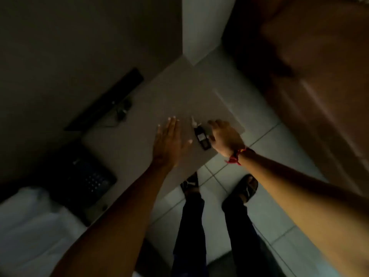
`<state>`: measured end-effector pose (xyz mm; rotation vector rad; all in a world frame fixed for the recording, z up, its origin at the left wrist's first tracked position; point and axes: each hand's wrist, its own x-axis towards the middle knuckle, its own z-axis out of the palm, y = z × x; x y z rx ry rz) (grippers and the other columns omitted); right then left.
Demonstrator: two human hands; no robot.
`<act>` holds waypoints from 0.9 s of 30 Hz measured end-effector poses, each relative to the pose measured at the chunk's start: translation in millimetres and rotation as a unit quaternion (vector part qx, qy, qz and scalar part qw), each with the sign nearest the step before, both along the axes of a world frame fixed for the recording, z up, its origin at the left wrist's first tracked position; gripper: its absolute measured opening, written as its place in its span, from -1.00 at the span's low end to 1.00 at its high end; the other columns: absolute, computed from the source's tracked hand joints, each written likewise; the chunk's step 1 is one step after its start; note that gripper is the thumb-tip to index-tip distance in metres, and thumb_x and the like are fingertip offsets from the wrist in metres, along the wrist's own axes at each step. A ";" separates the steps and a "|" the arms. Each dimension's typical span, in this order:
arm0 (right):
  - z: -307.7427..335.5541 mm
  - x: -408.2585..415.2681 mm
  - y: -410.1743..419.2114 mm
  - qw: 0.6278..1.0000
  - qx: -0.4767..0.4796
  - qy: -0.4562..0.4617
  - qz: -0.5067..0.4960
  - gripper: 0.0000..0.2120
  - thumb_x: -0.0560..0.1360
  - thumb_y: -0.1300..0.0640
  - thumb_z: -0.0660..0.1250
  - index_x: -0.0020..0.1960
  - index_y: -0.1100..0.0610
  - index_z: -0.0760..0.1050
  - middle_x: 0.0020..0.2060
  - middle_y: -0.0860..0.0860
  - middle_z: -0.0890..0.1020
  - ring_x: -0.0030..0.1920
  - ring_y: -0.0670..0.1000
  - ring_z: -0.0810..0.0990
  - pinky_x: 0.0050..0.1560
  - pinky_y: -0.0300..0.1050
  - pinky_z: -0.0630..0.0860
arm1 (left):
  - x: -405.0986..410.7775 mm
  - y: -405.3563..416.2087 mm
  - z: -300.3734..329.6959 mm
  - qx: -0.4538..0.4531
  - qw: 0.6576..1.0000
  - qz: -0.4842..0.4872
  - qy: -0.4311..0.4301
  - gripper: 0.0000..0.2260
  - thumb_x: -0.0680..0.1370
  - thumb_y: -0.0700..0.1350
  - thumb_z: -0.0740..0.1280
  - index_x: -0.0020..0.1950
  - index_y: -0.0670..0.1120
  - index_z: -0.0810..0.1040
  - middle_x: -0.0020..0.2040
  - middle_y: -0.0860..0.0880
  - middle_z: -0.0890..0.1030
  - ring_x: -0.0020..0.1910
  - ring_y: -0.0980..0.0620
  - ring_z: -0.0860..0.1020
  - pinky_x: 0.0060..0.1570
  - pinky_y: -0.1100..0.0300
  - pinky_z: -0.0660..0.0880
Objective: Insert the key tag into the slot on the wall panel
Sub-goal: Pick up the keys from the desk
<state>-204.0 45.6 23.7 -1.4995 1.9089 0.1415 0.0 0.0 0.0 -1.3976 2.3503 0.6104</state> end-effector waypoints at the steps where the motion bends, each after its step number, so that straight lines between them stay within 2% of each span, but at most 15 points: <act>1: -12.4 6.3 0.0 1.000 -0.004 -0.003 -0.006 -0.57 0.61 0.10 0.27 0.46 0.12 0.38 0.33 0.16 0.50 0.34 0.23 0.46 0.25 0.13 0.54 | 2.1 4.4 -12.8 -0.003 1.000 0.000 -0.006 -0.23 0.68 0.32 0.09 0.71 -0.16 0.06 0.73 -0.14 0.07 0.73 -0.10 0.03 0.69 -0.17 0.01; 3: -31.8 15.6 -1.4 0.999 -0.027 -0.009 -0.046 -0.62 0.60 0.09 0.29 0.39 0.12 0.43 0.27 0.17 0.50 0.29 0.23 0.47 0.18 0.11 0.55 | 7.4 11.1 -34.2 -0.005 1.000 0.013 -0.013 -0.21 0.67 0.32 0.10 0.72 -0.16 0.03 0.74 -0.14 0.04 0.73 -0.12 0.03 0.69 -0.18 0.03; 8: -57.9 34.9 -6.1 0.989 -0.081 -0.009 -0.124 -0.63 0.54 -0.04 0.36 0.21 0.18 0.47 0.17 0.18 0.55 0.18 0.22 0.51 0.17 0.14 0.52 | 13.7 27.3 -63.4 -0.051 0.999 0.011 0.001 -0.18 0.65 0.36 0.08 0.72 -0.15 0.00 0.74 -0.13 0.03 0.72 -0.14 0.03 0.67 -0.21 0.09; 13: -72.3 41.7 -10.1 0.982 -0.075 -0.048 -0.168 -0.69 0.57 0.03 0.35 0.24 0.16 0.46 0.18 0.13 0.58 0.18 0.15 0.54 0.12 0.02 0.52 | 11.4 30.0 -69.1 -0.055 0.998 0.017 -0.012 -0.15 0.64 0.40 0.06 0.72 -0.15 -0.03 0.74 -0.15 0.01 0.73 -0.15 0.00 0.67 -0.24 0.08; 16: -71.7 36.0 -13.5 0.976 -0.059 -0.091 -0.188 -0.76 0.61 0.10 0.30 0.24 0.16 0.50 0.16 0.11 0.59 0.17 0.10 0.56 0.05 -0.13 0.40 | 9.2 25.4 -63.3 -0.038 0.999 0.017 -0.017 -0.14 0.64 0.39 0.09 0.72 -0.15 -0.05 0.74 -0.16 -0.01 0.73 -0.16 -0.01 0.67 -0.25 0.07; 18: -64.3 31.4 -15.8 0.972 -0.061 -0.107 -0.198 -0.80 0.62 0.14 0.28 0.19 0.19 0.53 0.10 0.14 0.62 0.14 0.11 0.57 0.01 -0.14 0.36 | 7.6 21.8 -53.0 -0.017 0.999 0.011 -0.025 -0.15 0.65 0.37 0.10 0.72 -0.16 -0.05 0.74 -0.15 -0.02 0.73 -0.15 -0.02 0.68 -0.22 0.05; 23: -20.0 16.9 -29.9 0.960 -0.093 -0.127 -0.232 -0.86 0.61 0.13 0.31 0.02 0.20 0.57 -0.20 0.04 0.60 -0.13 0.05 0.60 -0.34 -0.30 0.31 | 1.2 5.2 -13.2 -0.017 1.000 0.017 -0.010 -0.20 0.67 0.33 0.10 0.71 -0.18 0.02 0.74 -0.16 0.03 0.73 -0.12 0.03 0.69 -0.18 0.01; 24: -6.8 12.3 -33.5 0.958 -0.095 -0.128 -0.236 -0.86 0.61 0.13 0.31 -0.01 0.20 0.58 -0.20 0.04 0.63 -0.14 0.06 0.61 -0.33 -0.29 0.37 | -2.5 -0.3 -1.5 -0.024 1.000 0.015 -0.004 -0.21 0.67 0.32 0.10 0.71 -0.18 0.02 0.74 -0.16 0.04 0.72 -0.12 0.03 0.69 -0.18 0.00; 26: 23.1 2.0 -40.4 0.957 -0.100 -0.131 -0.240 -0.87 0.61 0.13 0.31 -0.05 0.16 0.58 -0.13 0.09 0.68 -0.08 0.09 0.65 -0.19 -0.07 0.57 | -12.3 -12.7 24.8 -0.032 0.999 0.009 0.004 -0.21 0.68 0.32 0.09 0.71 -0.18 0.03 0.73 -0.16 0.04 0.72 -0.12 0.03 0.69 -0.18 -0.01; 27: 42.8 -5.3 -42.8 0.955 -0.107 -0.134 -0.241 -0.88 0.60 0.14 0.32 -0.09 0.13 0.57 -0.12 0.06 0.68 -0.07 0.09 0.65 -0.12 0.02 0.61 | -19.4 -18.9 40.5 -0.038 0.999 0.005 0.012 -0.22 0.68 0.32 0.08 0.71 -0.18 0.03 0.73 -0.17 0.04 0.72 -0.12 0.03 0.69 -0.18 -0.02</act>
